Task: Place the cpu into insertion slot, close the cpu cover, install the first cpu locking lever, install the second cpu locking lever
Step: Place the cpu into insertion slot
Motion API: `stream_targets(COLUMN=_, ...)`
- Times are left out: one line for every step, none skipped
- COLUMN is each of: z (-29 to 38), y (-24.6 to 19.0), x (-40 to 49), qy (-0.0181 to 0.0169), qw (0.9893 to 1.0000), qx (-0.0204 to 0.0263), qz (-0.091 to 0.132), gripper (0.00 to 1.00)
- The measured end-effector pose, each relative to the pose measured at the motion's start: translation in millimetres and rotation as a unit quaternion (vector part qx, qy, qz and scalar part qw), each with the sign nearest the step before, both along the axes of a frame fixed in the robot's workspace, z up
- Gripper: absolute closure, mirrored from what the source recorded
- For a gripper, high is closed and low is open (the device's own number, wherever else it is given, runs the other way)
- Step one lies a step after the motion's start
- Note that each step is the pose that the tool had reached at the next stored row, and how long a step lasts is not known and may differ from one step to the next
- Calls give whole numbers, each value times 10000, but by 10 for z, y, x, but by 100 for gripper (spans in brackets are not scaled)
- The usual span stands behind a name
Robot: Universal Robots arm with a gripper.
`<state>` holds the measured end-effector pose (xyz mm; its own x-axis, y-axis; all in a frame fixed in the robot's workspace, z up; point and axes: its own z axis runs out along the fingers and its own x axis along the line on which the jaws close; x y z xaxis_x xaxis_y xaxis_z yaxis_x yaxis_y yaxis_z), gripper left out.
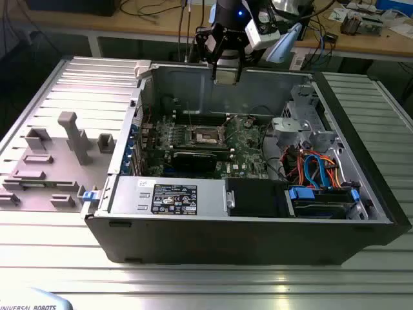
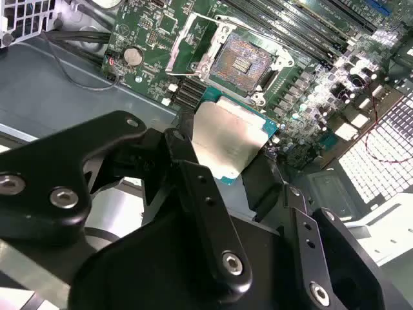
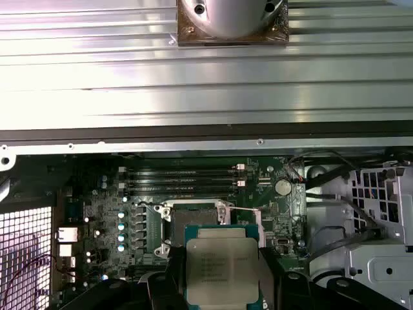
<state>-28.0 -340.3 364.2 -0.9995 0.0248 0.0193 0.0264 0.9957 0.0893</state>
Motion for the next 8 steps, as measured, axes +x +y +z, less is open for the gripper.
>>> stream_targets(z=0, y=0, x=0, qy=0, qw=10000, qx=0, qz=0, gripper=46)
stream_targets(z=0, y=0, x=0, qy=0, qw=10000, qx=0, qz=0, gripper=46)
stream_targets(z=0, y=0, x=0, qy=0, qw=10000, qx=0, qz=0, gripper=46)
stream_targets(z=0, y=0, x=0, qy=0, qw=10000, qx=0, qz=0, gripper=46)
stream_targets(z=0, y=0, x=0, qy=0, qw=10000, qx=0, qz=0, gripper=46)
stream_targets(z=0, y=0, x=0, qy=0, qw=10000, qx=0, qz=0, gripper=46)
stream_targets(z=0, y=0, x=0, qy=0, qw=10000, qx=0, qz=0, gripper=46)
stream_targets(z=0, y=0, x=0, qy=0, qw=10000, qx=0, qz=0, gripper=46)
